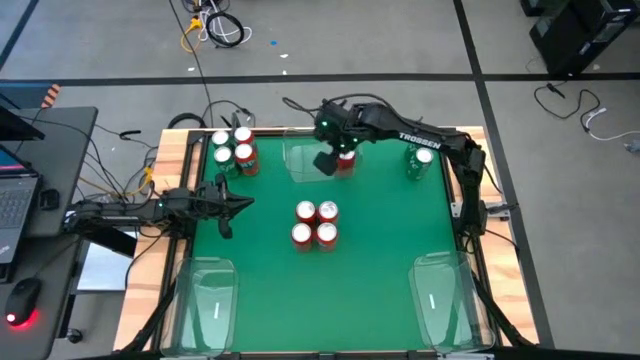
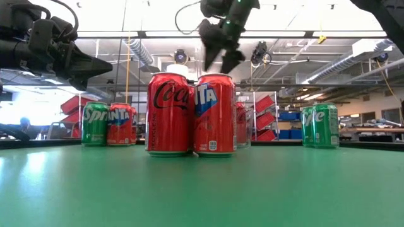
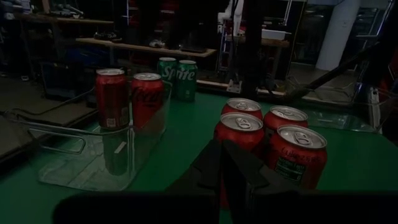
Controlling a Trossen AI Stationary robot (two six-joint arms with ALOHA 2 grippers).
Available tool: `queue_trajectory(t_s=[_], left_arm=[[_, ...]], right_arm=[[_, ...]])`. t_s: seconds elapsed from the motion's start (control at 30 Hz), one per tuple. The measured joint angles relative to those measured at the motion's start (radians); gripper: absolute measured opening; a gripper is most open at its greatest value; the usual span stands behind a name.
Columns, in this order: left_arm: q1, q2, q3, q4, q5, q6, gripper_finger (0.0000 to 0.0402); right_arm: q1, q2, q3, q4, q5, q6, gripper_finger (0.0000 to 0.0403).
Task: Sort soda cans
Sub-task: Put the green soda can into the bottom left transparent bin
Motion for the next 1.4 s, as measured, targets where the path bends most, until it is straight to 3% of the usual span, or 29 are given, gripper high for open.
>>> queue_trajectory(t_s=[0.1, 0.2, 0.57, 0.67, 0.83, 0.93, 1.07, 1.17, 1.3, 1.4], left_arm=[[0.0, 0.0, 0.0, -0.001, 0.0, 0.0, 0.0019], [0.0, 0.0, 0.0, -0.001, 0.0, -0.001, 0.0019], [0.0, 0.0, 0.0, -0.002, 0.0, -0.001, 0.0019], [0.0, 0.0, 0.0, -0.002, 0.0, -0.001, 0.0019], [0.0, 0.0, 0.0, -0.002, 0.0, -0.001, 0.0019], [0.0, 0.0, 0.0, -0.002, 0.0, -0.001, 0.0019], [0.0, 0.0, 0.0, -0.002, 0.0, -0.001, 0.0019], [0.0, 0.0, 0.0, -0.002, 0.0, -0.001, 0.0019], [0.0, 0.0, 0.0, -0.002, 0.0, -0.026, 0.0019], [0.0, 0.0, 0.0, -0.002, 0.0, -0.027, 0.0019]], right_arm=[[0.011, 0.001, -0.008, 0.077, -0.223, -0.043, 0.0376], [0.028, 0.001, -0.009, 0.13, -0.32, -0.074, 0.0378], [0.088, 0.001, -0.009, 0.379, -0.319, 0.102, 0.0376], [0.101, 0.001, -0.01, 0.416, -0.275, 0.104, 0.0375], [0.123, 0.001, -0.01, 0.432, -0.37, 0.052, 0.0375], [0.139, 0.001, -0.01, 0.38, -0.33, -0.011, 0.0366], [0.162, 0.001, -0.01, 0.248, -0.176, -0.039, 0.0296], [0.188, 0.001, -0.01, 0.158, -0.072, -0.123, 0.0192], [0.219, 0.001, -0.01, 0.079, -0.058, -0.214, 0.0037], [0.24, -0.003, -0.048, 0.1, -0.034, -0.254, 0.0017]])
